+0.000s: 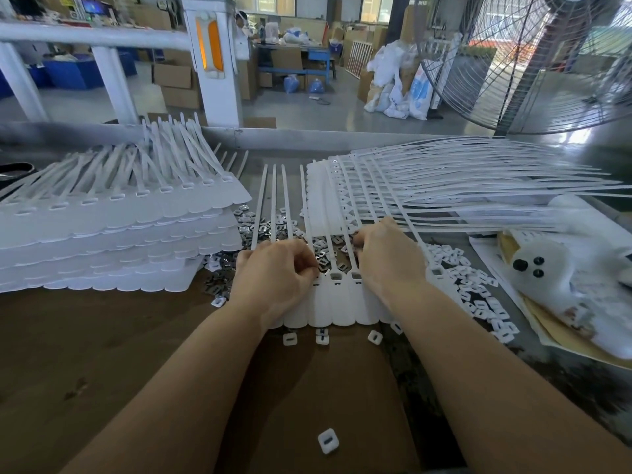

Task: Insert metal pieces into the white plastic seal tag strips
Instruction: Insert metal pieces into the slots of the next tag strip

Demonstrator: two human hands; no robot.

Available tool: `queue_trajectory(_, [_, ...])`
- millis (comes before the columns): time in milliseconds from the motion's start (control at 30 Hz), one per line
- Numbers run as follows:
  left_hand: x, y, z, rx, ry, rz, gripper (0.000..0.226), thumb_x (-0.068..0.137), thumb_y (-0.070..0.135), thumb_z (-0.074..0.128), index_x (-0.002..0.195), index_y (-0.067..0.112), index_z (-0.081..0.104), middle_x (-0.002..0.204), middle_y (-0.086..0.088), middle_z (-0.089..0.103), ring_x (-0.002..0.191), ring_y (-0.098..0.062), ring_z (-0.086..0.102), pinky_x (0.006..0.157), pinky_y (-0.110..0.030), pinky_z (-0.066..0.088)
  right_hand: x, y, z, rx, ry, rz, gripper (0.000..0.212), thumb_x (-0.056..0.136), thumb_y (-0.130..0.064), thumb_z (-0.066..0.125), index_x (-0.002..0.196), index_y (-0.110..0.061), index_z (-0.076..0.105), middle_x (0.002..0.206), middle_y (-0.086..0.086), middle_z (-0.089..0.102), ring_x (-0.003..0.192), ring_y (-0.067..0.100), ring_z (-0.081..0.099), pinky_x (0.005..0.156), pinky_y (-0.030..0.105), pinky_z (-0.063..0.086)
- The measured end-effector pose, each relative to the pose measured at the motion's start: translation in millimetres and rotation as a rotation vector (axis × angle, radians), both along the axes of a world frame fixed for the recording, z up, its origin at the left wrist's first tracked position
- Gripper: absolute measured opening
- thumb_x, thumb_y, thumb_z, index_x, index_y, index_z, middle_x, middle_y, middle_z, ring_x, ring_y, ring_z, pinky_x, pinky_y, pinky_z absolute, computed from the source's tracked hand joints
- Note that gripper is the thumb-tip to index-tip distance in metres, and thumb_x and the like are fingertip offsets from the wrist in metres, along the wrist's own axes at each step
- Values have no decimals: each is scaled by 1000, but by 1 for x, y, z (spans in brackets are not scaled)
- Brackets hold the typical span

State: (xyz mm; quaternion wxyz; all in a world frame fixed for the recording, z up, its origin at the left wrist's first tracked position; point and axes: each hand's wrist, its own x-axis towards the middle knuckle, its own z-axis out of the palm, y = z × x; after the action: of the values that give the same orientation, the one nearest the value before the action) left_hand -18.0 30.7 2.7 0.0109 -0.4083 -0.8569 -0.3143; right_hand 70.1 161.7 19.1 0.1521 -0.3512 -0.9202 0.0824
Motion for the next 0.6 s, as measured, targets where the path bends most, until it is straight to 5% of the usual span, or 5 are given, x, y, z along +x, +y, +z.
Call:
queue_trajectory(400, [0,-1,0,-1,11,-5,24,85,33,62,67,43,49,72,24,54,88,-6,51,87,-30,26,0,-1,-6,30,69,15,18,94,-6,48,108,-8,60,119,7,49,80,23,61,62,28,40])
queue_trajectory(600, [1,-1,2,4,5,-1,21,85,32,61,69,42,52,72,23,55,88,-7,52,88,-31,27,5,1,-5,-94,259,4,18,97,-13,44,109,-12,58,108,3,60,89,15,54,73,26,41])
